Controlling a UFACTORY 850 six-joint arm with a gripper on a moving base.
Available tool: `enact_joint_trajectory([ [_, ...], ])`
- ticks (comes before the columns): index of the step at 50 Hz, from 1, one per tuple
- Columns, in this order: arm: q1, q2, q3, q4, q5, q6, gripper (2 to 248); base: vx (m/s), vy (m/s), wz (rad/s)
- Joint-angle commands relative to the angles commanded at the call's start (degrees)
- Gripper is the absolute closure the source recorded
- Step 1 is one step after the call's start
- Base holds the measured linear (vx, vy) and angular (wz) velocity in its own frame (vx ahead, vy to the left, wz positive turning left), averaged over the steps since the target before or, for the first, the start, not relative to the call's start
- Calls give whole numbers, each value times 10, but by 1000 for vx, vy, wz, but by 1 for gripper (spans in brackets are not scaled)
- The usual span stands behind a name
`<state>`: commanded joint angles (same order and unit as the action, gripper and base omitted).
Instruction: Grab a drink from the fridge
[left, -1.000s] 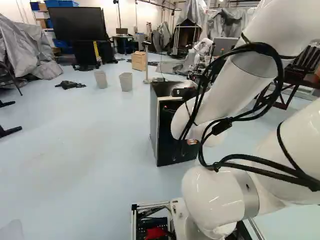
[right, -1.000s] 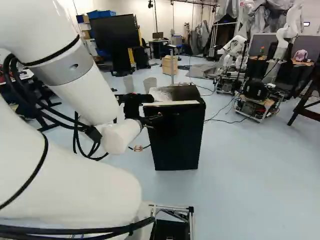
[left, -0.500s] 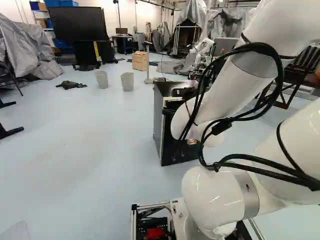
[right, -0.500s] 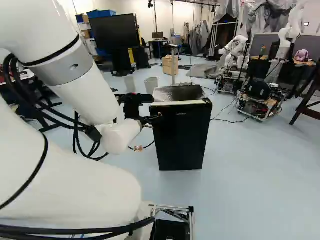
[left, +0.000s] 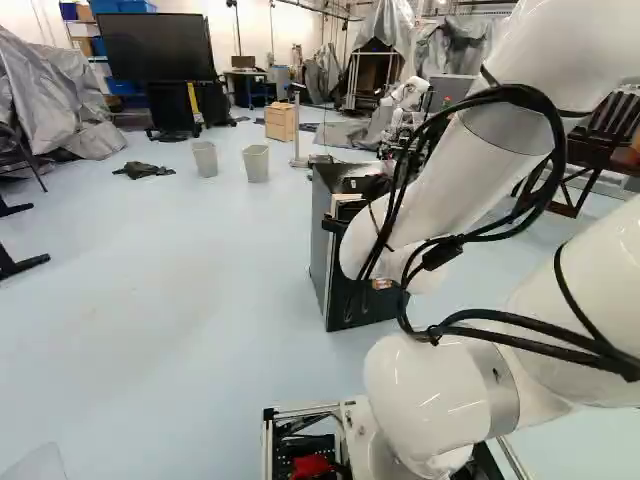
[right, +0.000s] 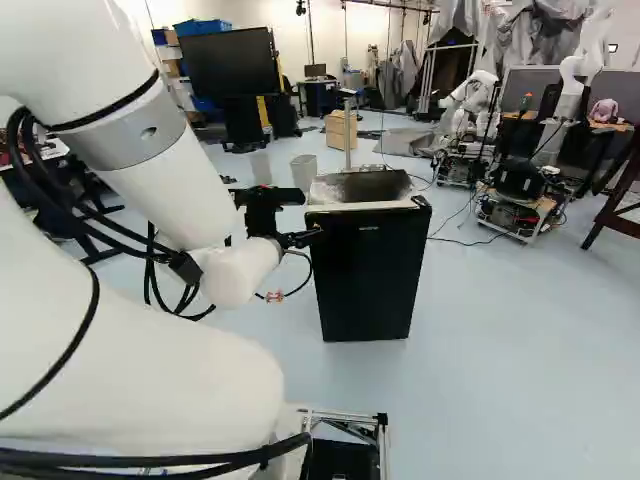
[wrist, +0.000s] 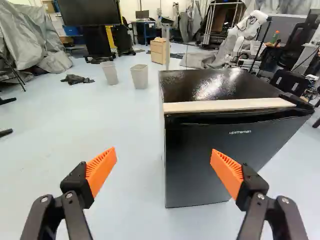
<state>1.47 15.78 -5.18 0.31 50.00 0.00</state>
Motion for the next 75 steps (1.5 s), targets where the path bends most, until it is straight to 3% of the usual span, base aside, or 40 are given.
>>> enact_joint_trajectory([
  [11, 19, -3, -2, 25, 0, 0, 3, 0, 0, 0],
  [25, 52, -10, -8, 84, 4, 0, 3, 0, 0, 0],
  [75, 174, -116, -30, 371, 104, 0, 3, 0, 0, 0],
])
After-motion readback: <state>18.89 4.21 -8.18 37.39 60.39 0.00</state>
